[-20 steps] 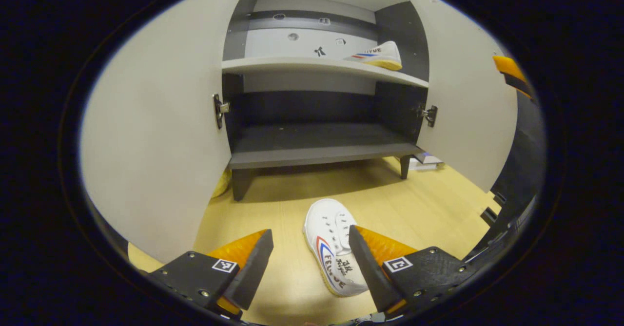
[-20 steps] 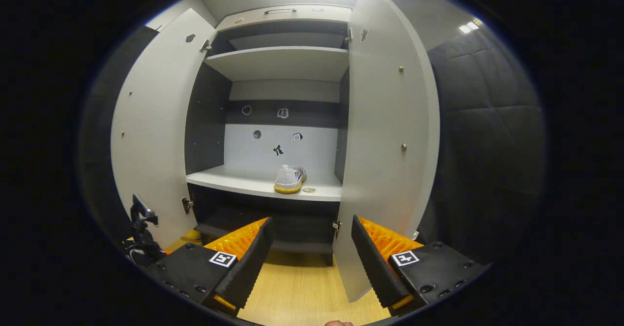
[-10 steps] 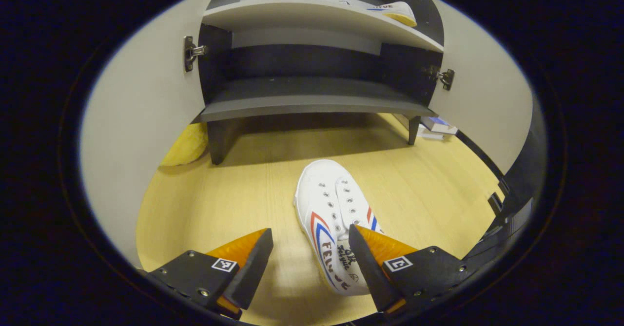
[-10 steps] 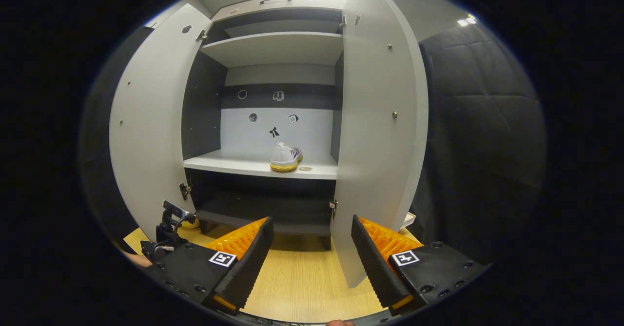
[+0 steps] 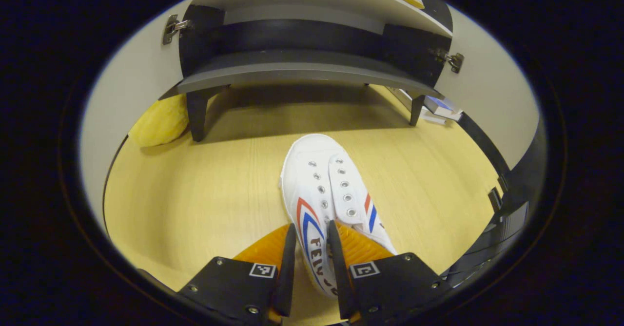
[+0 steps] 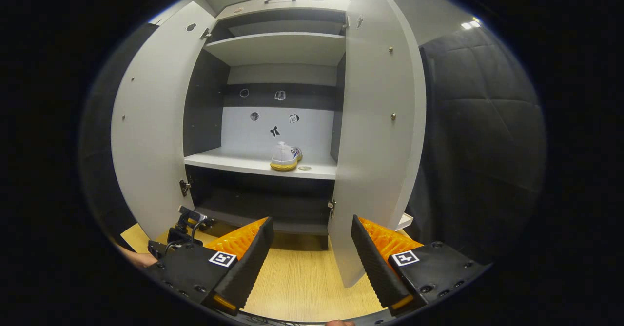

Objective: Grab one shoe with the right hand and put it into the shoe cabinet, grab the other shoe with the left hand and put it into the shoe cabinet; then close the right door with the right hand and the left door with the left hand.

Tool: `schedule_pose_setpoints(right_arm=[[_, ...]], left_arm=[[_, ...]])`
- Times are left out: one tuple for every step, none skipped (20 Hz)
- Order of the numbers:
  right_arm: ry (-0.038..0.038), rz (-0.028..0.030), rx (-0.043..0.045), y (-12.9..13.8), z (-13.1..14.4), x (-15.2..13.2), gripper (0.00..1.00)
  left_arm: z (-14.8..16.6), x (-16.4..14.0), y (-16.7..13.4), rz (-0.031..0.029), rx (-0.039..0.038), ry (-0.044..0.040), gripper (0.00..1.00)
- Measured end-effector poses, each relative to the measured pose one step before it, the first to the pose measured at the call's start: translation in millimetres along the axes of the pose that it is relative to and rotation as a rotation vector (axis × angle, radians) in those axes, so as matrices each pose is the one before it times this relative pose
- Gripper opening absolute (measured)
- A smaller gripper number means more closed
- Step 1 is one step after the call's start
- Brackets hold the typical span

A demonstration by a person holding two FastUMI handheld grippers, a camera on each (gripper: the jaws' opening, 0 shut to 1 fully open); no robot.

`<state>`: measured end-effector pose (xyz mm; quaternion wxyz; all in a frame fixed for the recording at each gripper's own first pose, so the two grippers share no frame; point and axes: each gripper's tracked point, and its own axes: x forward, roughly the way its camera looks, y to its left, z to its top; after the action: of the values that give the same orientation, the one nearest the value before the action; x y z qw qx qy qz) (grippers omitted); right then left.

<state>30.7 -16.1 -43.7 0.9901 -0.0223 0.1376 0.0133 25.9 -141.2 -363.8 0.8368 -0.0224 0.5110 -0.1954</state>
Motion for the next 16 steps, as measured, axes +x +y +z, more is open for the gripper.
schedule_pose_setpoints(right_arm=[[-0.00067, -0.00179, -0.00093, -1.31, -0.08, -0.61, 0.97], [-0.00088, -0.00023, 0.0028, -0.56, -0.17, -0.33, 0.97], [-0.00216, 0.00184, 0.00493, -0.33, 1.46, -0.35, 1.0], [-0.00218, 0.00237, 0.0045, 0.55, 0.04, -0.4, 1.0], [-0.00082, 0.0014, 0.00276, 0.52, 0.32, -0.21, 1.0], [-0.00038, 0.00124, 0.00088, 0.05, -0.4, -0.05, 1.0], [0.00025, 0.00433, -0.00002, 1.28, -0.09, -0.28, 1.0], [0.00102, 0.00584, -0.00151, 1.51, 0.31, -0.46, 1.0], [-0.00016, 0.00523, -0.00531, 2.03, 0.33, -0.4, 0.97], [-0.00163, 0.00222, -0.00706, 0.74, 0.42, -1.14, 1.0], [-0.00224, 0.00307, -0.00637, 0.74, 1.08, -1.04, 1.0], [-0.00289, 0.00328, -0.00422, 0.81, 0.49, -0.42, 1.0], [-0.00279, 0.00317, -0.00337, 0.83, 0.97, -0.72, 1.0], [-0.00158, 0.00093, -0.00217, -0.19, 0.23, -0.45, 1.0], [-0.00308, 0.0024, -0.00021, 0.36, 1.58, -1.13, 1.0], [-0.00317, 0.00218, 0.00048, 0.43, 0.53, -0.85, 1.0]], left_arm=[[1.17, 3.41, 0.67, 0.0044, 0.00087, -0.00007, 0.36], [-0.96, -5.27, 2.2, 0.00775, -0.00589, 0.00562, 0.31], [4.67, -3.38, 1.64, -0.0109, -0.02374, -0.01053, 0.24], [-2.59, 4.82, 0.89, 0.00687, -0.02388, 0.00627, 0.19], [-0.72, 3.36, -0.98, -0.00479, -0.04103, -0.00578, 0.07], [0.58, 3.07, 0.71, 0.00018, -0.01497, -0.00683, 0.06], [3.5, 1.33, -0.29, 0.00113, 0.00585, -0.00089, 0.02], [-2.25, -4.67, -0.4, 0.00946, 0.01586, -0.00998, 0.02], [3.96, -0.69, 0.79, 0.01024, 0.01935, -0.02032, 0.04], [3.35, -1.83, 1.91, 0.01429, 0.01791, -0.02136, 0.02], [4.31, -2.34, -0.17, 0.00475, 0.01312, -0.01772, 0.02], [2.17, -1.29, -1.06, -0.0066, -0.00163, -0.01038, 0.02], [4.33, -2.05, -0.32, -0.00785, -0.00998, -0.0156, 0.02], [6.0, -2.86, 0.07, -0.00668, -0.00359, -0.01026, 0.02], [8.31, -2.98, 1.23, 0.00009, -0.00084, -0.02058, 0.02], [7.65, -6.03, -0.33, -0.00062, 0.00572, -0.02109, 0.01]])
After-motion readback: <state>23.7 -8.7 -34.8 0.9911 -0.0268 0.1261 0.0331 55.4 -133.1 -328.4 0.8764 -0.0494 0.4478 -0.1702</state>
